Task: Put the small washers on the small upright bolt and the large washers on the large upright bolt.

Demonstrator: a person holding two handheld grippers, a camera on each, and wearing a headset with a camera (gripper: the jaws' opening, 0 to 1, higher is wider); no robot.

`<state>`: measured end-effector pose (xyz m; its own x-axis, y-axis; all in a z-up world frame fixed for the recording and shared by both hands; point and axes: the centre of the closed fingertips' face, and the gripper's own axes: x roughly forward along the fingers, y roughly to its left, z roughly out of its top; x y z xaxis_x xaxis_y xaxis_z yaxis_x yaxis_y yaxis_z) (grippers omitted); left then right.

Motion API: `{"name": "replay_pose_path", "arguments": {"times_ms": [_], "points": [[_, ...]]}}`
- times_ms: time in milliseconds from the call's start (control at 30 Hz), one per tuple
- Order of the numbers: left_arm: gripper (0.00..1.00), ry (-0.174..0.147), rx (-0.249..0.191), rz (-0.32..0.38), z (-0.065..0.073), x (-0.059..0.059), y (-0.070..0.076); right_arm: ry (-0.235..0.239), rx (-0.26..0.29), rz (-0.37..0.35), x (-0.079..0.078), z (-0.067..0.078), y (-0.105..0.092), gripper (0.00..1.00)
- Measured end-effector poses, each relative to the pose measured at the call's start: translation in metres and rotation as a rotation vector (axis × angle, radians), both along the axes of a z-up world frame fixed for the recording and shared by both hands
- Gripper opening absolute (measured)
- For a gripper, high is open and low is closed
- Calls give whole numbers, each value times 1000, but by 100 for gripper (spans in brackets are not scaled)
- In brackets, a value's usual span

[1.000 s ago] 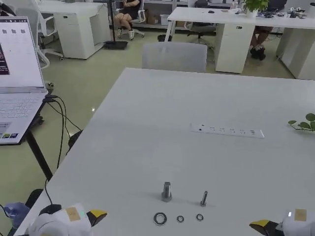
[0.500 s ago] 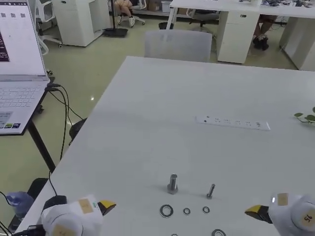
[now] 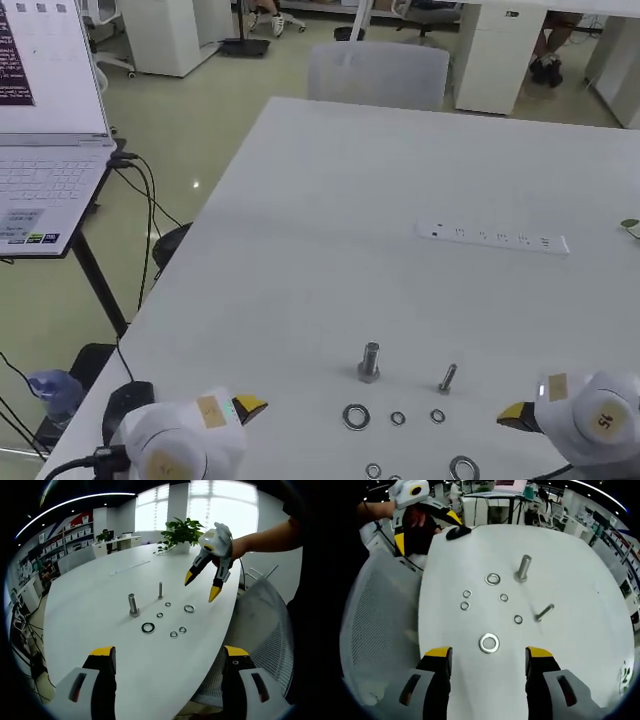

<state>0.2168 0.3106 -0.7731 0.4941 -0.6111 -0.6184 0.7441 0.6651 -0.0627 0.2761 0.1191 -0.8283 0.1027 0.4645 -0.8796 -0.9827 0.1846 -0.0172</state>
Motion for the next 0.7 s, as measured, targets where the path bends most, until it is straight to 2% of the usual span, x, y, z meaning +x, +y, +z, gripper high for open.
{"name": "replay_pose_path", "arguments": {"times_ms": [467,700], "points": [[87,-14,18,-41,-1,4,5,21,-100,103,-1,-29,6,53],[85,5,18,-55,-6,-2,5,30,-136,140,-2,-41,7,49]]}}
